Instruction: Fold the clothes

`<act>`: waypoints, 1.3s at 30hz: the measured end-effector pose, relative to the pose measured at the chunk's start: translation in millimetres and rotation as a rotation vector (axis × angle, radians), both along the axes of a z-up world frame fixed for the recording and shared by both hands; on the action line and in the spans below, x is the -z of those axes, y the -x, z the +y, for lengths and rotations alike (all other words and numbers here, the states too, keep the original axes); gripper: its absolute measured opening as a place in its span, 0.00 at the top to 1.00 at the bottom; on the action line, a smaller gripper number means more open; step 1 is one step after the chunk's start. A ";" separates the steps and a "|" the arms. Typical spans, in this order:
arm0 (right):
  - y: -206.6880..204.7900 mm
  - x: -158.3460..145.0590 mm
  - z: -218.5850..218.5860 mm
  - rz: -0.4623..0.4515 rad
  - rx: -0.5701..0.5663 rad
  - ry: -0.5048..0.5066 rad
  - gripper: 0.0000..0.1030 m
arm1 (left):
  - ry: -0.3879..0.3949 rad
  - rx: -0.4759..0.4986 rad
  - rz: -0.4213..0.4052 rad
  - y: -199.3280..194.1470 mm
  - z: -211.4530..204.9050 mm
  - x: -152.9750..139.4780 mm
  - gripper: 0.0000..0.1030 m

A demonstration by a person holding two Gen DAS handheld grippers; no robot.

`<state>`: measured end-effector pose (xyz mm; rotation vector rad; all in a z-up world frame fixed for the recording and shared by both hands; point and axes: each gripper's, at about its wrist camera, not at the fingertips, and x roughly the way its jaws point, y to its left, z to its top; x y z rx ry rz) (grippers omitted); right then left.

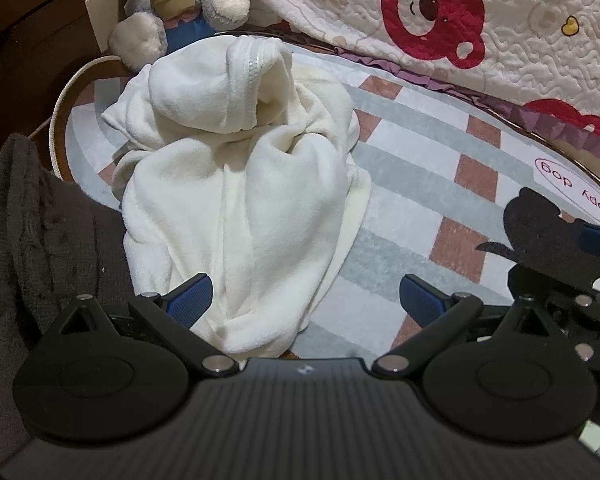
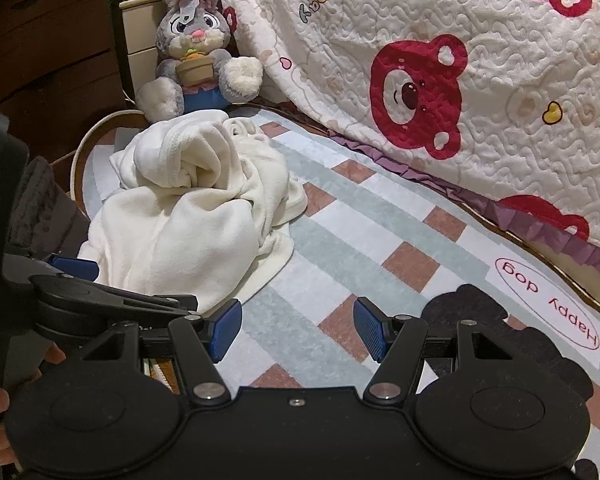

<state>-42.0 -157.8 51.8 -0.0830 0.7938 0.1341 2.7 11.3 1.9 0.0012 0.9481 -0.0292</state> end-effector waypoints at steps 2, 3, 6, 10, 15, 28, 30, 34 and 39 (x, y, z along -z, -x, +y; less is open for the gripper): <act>-0.4 0.4 -0.4 0.003 0.004 -0.009 0.35 | -0.008 -0.006 -0.019 2.2 0.2 -2.6 0.04; -0.7 0.9 -0.9 0.004 0.008 -0.013 0.35 | -0.018 -0.002 -0.031 3.2 -0.9 -4.6 0.04; -2.2 2.2 -2.3 0.012 0.016 -0.028 0.35 | -0.017 0.003 -0.053 5.4 -1.1 -10.0 0.06; -2.6 1.8 -4.5 0.014 0.024 -0.041 0.35 | 0.007 -0.003 -0.061 5.3 1.2 -11.6 0.07; -1.3 2.4 -5.4 0.012 0.023 -0.061 0.35 | 0.008 -0.031 -0.046 5.1 2.7 -8.7 0.07; -2.6 5.0 -6.7 0.028 0.029 -0.067 0.35 | 0.004 -0.009 -0.043 4.9 1.4 -6.8 0.07; -3.2 5.5 -6.7 0.031 0.030 -0.065 0.35 | 0.002 -0.006 -0.043 5.1 1.3 -7.1 0.07; -4.2 6.5 -7.1 0.036 0.031 -0.063 0.35 | 0.005 -0.003 -0.041 4.9 2.1 -6.3 0.07; -4.7 7.4 -8.4 0.038 0.033 -0.065 0.35 | 0.013 -0.010 -0.038 4.3 3.4 -5.7 0.07</act>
